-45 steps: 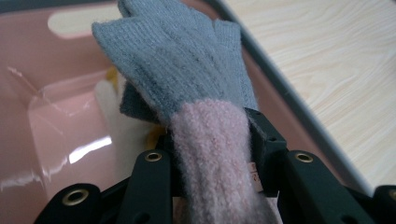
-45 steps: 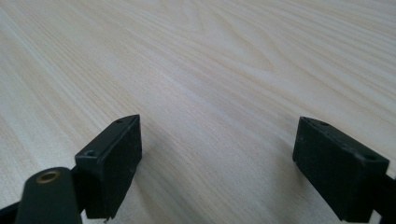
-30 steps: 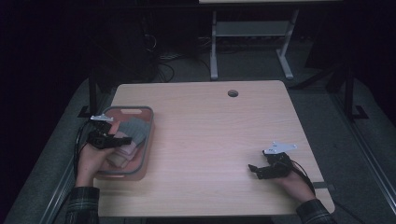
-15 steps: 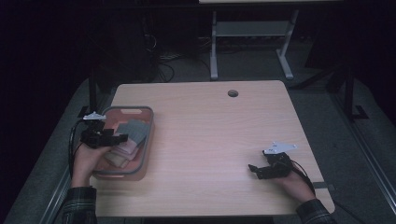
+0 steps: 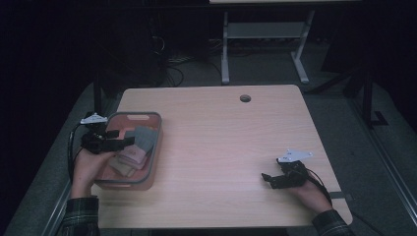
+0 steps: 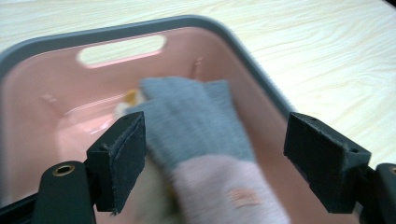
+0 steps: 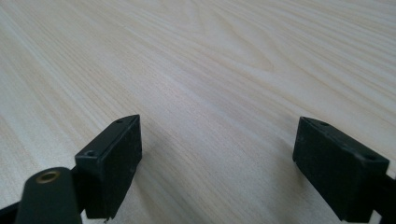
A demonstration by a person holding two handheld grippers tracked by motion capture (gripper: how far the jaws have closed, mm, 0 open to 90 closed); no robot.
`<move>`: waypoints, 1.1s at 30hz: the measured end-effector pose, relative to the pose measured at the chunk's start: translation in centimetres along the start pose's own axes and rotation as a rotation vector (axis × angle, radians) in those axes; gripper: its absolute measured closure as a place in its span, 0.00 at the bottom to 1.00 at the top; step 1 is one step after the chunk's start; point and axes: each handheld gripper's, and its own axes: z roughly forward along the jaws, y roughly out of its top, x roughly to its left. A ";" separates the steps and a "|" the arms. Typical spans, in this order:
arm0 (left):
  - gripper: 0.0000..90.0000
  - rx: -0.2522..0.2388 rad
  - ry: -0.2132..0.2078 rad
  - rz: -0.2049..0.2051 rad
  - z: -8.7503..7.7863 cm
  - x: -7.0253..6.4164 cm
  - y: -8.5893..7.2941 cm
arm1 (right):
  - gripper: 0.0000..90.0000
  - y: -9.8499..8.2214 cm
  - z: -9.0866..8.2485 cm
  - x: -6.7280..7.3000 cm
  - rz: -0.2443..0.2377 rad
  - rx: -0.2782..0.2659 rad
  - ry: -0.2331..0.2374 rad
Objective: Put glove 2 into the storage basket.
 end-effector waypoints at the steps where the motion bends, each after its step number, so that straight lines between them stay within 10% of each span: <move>1: 0.23 0.000 -0.008 0.004 0.1 -0.2 0.1 | 0.17 0.0 0.0 0.0 -0.003 0.000 0.003; 33: 0.23 0.018 -0.273 0.137 4.6 -8.4 1.7 | 0.16 0.2 0.2 0.0 -0.002 0.006 0.006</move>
